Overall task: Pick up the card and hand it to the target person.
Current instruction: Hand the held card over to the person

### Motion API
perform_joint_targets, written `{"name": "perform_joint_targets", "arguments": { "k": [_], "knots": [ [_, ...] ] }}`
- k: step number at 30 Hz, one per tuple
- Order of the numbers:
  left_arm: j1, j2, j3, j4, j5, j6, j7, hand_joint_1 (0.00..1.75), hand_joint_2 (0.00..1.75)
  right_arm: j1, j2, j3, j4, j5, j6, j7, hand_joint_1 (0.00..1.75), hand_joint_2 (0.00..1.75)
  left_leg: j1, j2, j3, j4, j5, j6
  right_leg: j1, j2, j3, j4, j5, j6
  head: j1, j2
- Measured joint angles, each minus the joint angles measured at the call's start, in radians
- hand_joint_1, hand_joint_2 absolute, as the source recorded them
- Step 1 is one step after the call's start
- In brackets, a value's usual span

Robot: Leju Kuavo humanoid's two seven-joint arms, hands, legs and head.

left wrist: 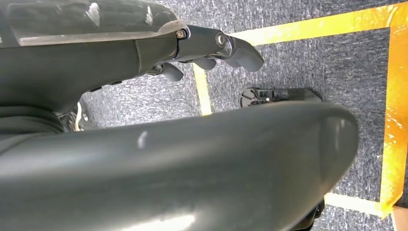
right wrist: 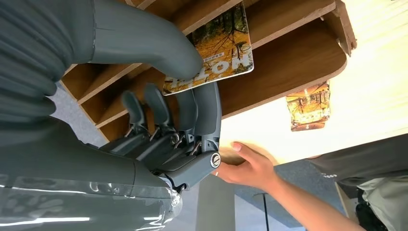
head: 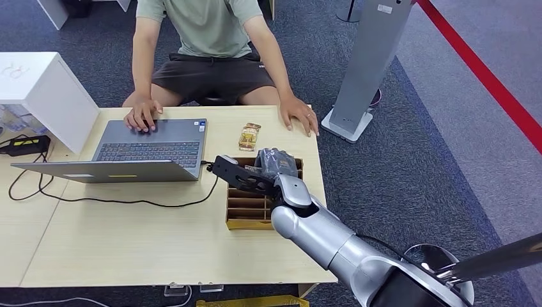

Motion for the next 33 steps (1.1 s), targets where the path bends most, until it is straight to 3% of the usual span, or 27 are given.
{"name": "perform_joint_targets", "arguments": {
  "k": [22,33],
  "knots": [
    [0.000,0.000,-0.014,0.000,-0.010,0.013,-0.010,0.00,0.00,0.003,-0.012,-0.017,-0.054,0.024,-0.009,-0.002,1.75,1.75,0.000,0.000,0.000,0.000,0.000,0.000,0.000,0.000,0.000,0.000,0.000,0.000,0.000,0.000],
    [0.000,0.000,-0.014,0.000,-0.005,0.010,-0.014,0.00,0.00,-0.108,-0.042,-0.036,-0.183,0.037,0.020,0.024,1.75,1.75,0.000,0.000,0.000,0.000,0.000,0.000,0.000,0.000,0.000,0.000,0.000,0.000,0.001,0.000]
  ]
}}
